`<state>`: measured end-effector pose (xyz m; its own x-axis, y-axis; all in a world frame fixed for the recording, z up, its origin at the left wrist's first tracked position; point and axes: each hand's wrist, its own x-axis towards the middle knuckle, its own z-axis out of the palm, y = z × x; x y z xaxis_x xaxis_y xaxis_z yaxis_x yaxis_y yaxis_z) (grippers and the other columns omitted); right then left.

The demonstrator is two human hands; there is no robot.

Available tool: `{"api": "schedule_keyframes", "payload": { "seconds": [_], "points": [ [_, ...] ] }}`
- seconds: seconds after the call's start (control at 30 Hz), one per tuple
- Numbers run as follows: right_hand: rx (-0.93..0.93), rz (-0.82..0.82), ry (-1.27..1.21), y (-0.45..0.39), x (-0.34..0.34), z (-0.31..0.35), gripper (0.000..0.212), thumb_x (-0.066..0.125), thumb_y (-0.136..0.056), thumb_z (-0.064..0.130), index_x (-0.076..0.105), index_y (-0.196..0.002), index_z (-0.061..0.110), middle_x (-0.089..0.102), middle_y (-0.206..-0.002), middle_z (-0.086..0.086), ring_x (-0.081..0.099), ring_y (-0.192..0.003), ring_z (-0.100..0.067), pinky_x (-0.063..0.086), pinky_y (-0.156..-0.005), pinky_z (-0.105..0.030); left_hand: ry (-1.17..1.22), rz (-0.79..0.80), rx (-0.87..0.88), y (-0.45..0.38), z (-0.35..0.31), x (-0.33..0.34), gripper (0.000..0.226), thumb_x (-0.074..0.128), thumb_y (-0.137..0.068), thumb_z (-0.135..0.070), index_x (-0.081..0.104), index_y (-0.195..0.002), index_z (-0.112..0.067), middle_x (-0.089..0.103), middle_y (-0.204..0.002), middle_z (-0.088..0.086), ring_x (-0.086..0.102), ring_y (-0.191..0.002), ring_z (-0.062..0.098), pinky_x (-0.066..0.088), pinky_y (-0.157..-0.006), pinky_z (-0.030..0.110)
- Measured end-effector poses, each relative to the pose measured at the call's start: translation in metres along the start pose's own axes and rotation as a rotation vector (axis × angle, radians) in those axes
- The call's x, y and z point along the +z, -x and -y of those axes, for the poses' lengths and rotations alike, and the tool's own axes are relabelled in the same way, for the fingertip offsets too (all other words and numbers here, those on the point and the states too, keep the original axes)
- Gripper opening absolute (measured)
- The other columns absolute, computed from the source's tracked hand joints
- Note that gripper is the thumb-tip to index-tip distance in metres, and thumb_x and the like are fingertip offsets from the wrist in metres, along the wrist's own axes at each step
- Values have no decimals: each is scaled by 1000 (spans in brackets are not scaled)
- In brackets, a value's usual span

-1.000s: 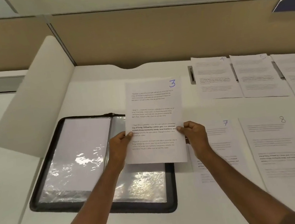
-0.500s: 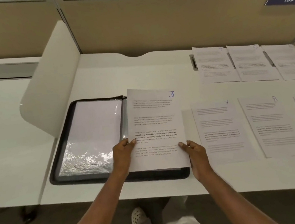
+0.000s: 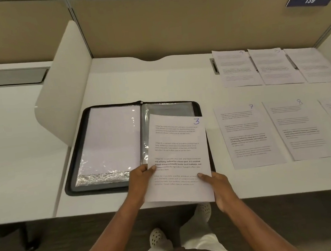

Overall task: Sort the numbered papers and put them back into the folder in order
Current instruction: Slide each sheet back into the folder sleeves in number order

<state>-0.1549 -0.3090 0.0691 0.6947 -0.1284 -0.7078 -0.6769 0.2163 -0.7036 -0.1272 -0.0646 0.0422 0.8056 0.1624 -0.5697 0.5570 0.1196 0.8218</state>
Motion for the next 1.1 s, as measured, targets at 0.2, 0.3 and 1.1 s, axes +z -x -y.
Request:
{"api": "schedule_keyframes", "payload": {
  "seconds": [0.2,0.3,1.1],
  "points": [
    [42,19,56,12,-7,-2,27,77,-87,10,70,-113,4,78,-101,-12,75,-91,-35,62,-77,-47,50,153,-78,24,17,-14,18,65,-97,-16,70,-111,-7,77,-107,10,74,-99,31,57,-92,54],
    [64,45,92,20,-9,-3,29,77,-86,9,70,-114,5,78,-101,-11,75,-91,-34,63,-74,-44,100,204,-76,32,19,-21,33,49,-105,-32,69,-113,-7,76,-106,14,74,-100,33,57,-89,53],
    [332,243,-14,81,-50,-32,45,72,-82,-6,62,-126,-7,68,-119,-29,66,-108,-51,48,-100,-66,-1376,414,888,-87,-49,0,42,77,-85,-36,69,-124,-21,56,-139,-6,51,-127,10,45,-105,34]
  ]
}}
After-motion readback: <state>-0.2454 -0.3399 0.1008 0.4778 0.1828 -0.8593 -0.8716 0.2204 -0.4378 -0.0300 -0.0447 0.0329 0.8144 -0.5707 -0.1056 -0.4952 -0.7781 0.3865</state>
